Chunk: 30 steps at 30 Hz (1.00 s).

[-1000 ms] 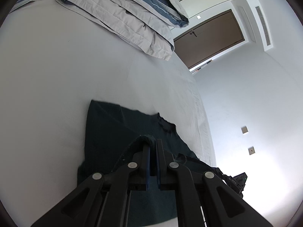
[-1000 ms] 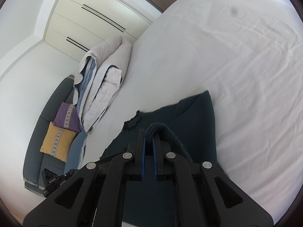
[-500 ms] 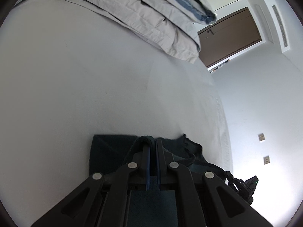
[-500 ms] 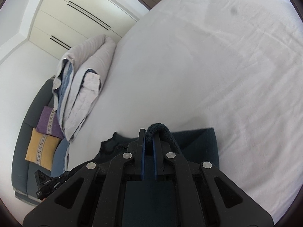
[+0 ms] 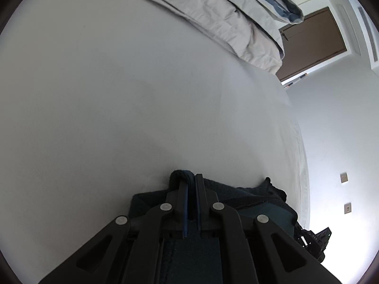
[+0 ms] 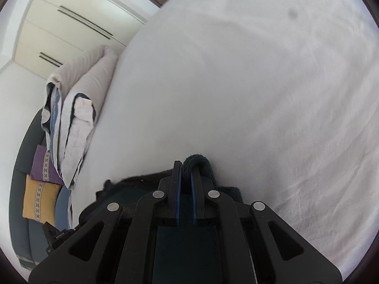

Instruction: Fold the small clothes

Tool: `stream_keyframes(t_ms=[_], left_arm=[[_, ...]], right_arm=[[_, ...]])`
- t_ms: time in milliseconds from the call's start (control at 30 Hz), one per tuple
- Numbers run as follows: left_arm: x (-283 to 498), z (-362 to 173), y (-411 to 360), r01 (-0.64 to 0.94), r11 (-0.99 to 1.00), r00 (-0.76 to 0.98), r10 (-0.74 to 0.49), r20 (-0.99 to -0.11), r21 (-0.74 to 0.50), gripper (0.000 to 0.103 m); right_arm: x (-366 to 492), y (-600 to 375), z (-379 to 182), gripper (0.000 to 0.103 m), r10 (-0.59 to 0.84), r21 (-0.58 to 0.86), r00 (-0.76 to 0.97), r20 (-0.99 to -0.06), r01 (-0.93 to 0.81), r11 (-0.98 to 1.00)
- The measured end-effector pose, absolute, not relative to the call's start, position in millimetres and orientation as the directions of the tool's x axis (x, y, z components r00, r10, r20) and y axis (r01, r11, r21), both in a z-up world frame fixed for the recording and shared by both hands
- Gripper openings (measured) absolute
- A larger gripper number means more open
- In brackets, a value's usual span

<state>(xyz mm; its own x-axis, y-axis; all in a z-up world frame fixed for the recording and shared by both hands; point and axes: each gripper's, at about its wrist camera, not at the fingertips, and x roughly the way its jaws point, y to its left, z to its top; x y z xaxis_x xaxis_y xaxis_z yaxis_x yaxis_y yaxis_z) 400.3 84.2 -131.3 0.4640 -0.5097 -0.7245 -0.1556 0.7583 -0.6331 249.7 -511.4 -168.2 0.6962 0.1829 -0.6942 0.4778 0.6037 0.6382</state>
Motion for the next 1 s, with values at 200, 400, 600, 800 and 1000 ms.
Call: stream_keyframes(t_ms=[200, 400, 600, 800, 1000], left_arm=[[394, -118, 97, -0.180, 0.735, 0.496, -0.506, -0.705, -0.654, 0.022], [351, -83, 101, -0.120, 0.806, 0.587, -0.413, -0.696, -0.580, 0.056], [288, -73, 80, 0.001, 0.872, 0.605, -0.390, -0.694, -0.489, 0.052], [249, -90, 76, 0.053, 0.875, 0.566, -0.423, -0.707, -0.481, 0.042], [228, -105, 85, 0.017, 0.899, 0.565, -0.369, -0.738, -0.437, 0.036]], right_arm=[[252, -506, -162, 0.018, 0.162, 0.627, 0.702, -0.694, 0.478, 0.615], [228, -484, -120, 0.081, 0.021, 0.526, 0.730, -0.684, 0.473, 0.707], [187, -434, -103, 0.065, -0.019, 0.335, 0.675, -0.737, 0.390, 0.858], [126, -397, -105, 0.047, -0.007, 0.264, 0.642, -0.767, 0.326, 0.908], [71, -402, -119, 0.042, 0.014, 0.269, 0.626, -0.780, 0.314, 0.910]])
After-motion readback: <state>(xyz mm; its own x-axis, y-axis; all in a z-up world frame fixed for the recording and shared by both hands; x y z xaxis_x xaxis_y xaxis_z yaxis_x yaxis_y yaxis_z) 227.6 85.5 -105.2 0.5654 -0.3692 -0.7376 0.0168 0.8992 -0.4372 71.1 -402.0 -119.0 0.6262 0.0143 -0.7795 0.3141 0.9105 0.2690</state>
